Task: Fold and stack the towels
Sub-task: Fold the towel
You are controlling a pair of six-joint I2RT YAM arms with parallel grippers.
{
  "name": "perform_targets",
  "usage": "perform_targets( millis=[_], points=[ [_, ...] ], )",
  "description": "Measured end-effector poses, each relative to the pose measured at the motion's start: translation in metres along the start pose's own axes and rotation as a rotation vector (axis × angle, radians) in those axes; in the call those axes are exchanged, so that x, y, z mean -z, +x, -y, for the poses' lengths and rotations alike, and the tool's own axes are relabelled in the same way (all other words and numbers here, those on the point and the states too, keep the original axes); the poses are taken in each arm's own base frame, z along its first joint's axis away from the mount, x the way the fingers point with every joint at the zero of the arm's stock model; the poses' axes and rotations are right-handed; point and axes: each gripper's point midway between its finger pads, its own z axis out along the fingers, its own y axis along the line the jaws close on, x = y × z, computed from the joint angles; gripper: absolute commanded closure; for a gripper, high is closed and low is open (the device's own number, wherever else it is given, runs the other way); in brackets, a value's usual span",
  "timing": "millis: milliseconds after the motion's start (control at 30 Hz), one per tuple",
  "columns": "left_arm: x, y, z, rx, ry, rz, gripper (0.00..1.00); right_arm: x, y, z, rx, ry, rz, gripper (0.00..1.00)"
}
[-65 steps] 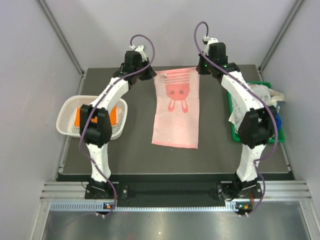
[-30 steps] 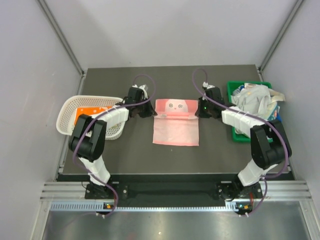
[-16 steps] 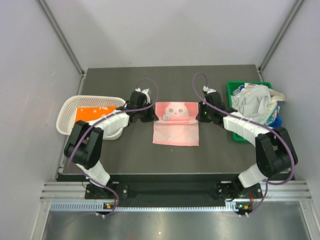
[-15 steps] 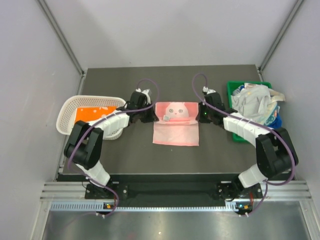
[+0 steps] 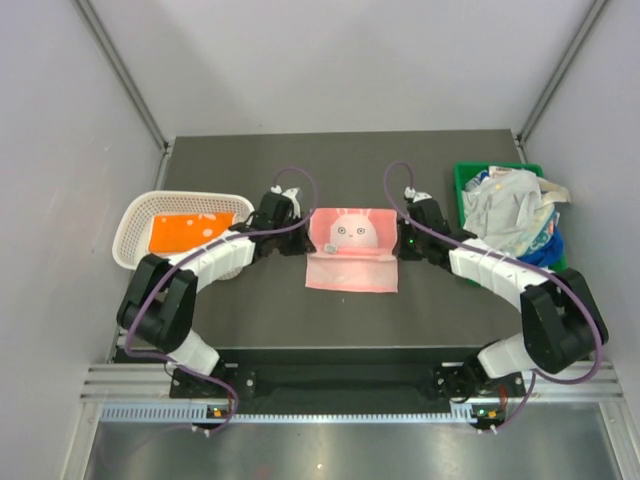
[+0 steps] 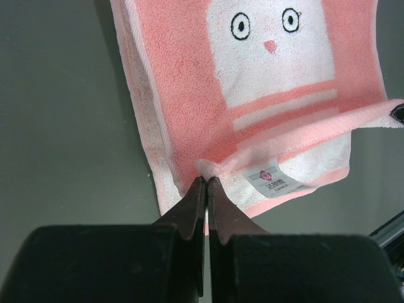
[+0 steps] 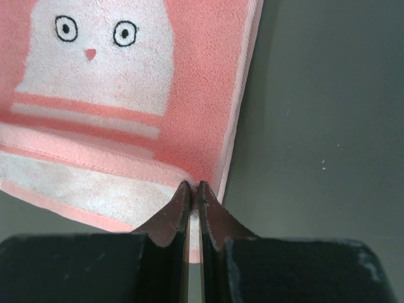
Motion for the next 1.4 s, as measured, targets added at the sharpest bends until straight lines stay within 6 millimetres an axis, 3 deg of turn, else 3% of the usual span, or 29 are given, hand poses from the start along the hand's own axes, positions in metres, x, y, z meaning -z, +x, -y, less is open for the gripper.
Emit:
perform_targets(
  millis=[167,500,1400],
  points=[
    [0.002,0.005,0.000,-0.002,0.001,-0.006,1.00,0.004,0.003,0.000,-0.001,-0.004,0.007,1.00],
    [0.001,0.025,-0.005,0.000,-0.003,-0.051,1.00,0.003,0.028,0.006,-0.015,-0.002,-0.033,1.00],
    [0.012,0.038,-0.003,-0.004,0.011,-0.062,1.00,0.014,0.051,0.003,-0.042,-0.038,-0.022,1.00]
  ],
)
